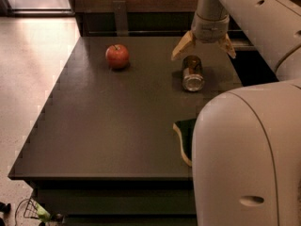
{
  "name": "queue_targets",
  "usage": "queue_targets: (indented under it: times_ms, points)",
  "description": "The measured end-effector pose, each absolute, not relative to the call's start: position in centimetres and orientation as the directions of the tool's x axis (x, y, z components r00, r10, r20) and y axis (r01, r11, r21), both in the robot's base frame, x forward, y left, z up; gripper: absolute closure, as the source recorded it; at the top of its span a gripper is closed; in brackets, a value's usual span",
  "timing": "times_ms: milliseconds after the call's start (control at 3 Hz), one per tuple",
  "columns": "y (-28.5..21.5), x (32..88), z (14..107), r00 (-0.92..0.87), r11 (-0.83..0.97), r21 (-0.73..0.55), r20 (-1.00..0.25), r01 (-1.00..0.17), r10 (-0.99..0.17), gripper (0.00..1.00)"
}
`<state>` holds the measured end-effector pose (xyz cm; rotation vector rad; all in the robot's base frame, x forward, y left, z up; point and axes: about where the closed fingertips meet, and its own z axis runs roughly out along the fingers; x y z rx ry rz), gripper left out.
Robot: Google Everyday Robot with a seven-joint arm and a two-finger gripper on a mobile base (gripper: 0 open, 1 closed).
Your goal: Place orange can upright
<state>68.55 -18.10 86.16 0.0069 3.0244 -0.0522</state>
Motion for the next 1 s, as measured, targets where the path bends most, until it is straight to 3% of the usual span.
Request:
queue_targets:
  times_ms: [1000]
  points:
    - [-15.3,66.1,85.1,-0.995,0.997,0.031,-0.069,-0.071,-0.069,0.0]
